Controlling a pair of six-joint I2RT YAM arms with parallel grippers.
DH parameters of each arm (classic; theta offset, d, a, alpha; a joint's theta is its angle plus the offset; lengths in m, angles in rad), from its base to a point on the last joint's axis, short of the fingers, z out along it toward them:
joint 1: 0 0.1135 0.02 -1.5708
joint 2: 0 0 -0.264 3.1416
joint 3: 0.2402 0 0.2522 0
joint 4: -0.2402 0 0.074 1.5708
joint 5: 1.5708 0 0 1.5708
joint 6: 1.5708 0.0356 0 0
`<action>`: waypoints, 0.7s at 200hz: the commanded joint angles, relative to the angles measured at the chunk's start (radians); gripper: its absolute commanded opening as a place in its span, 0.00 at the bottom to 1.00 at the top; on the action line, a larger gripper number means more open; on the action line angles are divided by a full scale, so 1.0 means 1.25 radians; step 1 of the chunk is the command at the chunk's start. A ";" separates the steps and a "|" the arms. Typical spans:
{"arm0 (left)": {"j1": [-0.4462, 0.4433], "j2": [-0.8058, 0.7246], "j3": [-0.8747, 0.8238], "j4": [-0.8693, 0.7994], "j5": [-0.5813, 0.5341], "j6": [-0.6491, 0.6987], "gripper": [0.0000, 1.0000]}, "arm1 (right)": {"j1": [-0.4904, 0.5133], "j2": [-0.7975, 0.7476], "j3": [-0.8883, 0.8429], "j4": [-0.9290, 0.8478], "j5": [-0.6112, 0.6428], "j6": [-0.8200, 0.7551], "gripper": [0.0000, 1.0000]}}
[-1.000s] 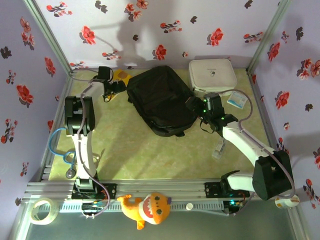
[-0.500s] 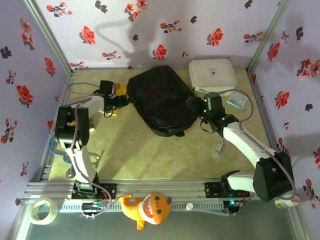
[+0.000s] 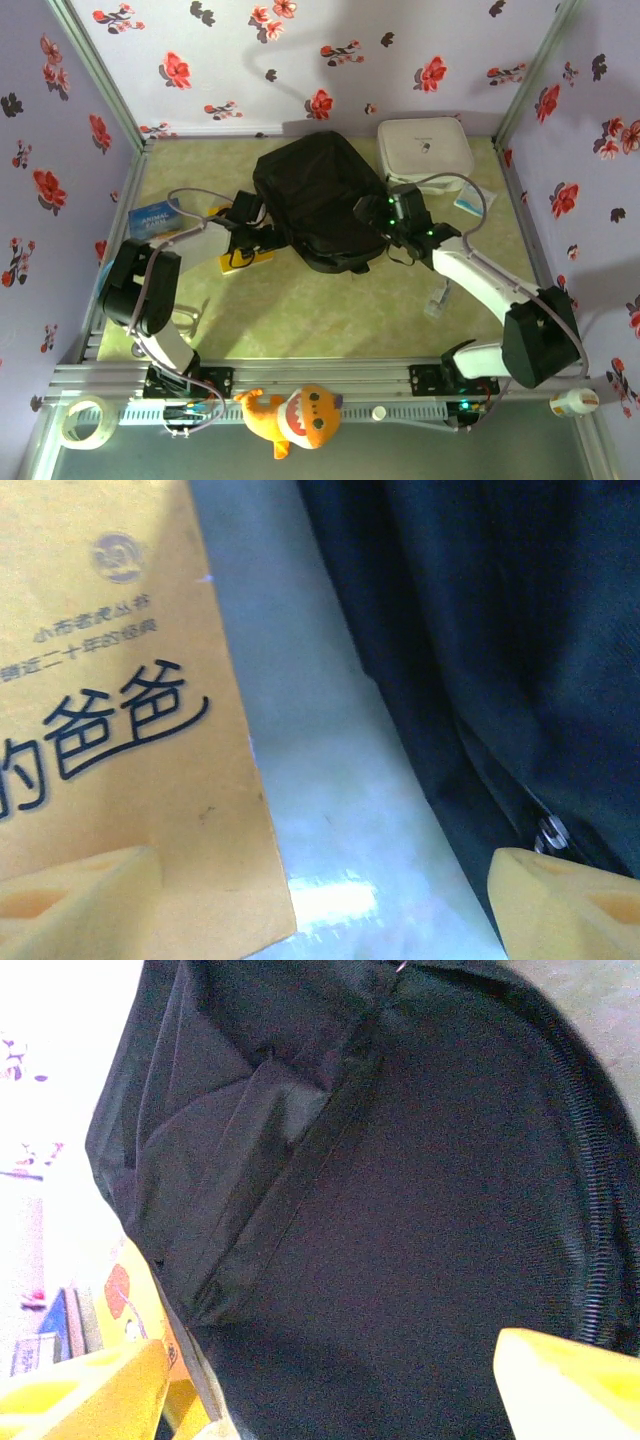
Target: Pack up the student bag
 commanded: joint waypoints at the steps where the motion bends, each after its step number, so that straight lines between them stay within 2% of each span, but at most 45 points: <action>1: 0.025 -0.076 0.004 -0.075 0.032 -0.005 0.87 | 0.054 0.041 0.076 -0.040 0.047 -0.051 0.84; 33: 0.134 -0.166 -0.038 -0.074 0.017 0.009 0.92 | 0.161 0.154 0.205 -0.081 0.059 -0.121 0.82; 68: 0.236 -0.217 -0.122 -0.050 0.014 0.006 0.98 | 0.263 0.335 0.384 -0.144 0.053 -0.189 0.74; 116: 0.293 -0.228 -0.192 -0.019 0.023 -0.015 1.00 | 0.323 0.553 0.583 -0.194 0.037 -0.230 0.62; 140: 0.298 -0.208 -0.197 -0.012 0.043 -0.007 0.93 | 0.330 0.632 0.653 -0.219 0.035 -0.237 0.53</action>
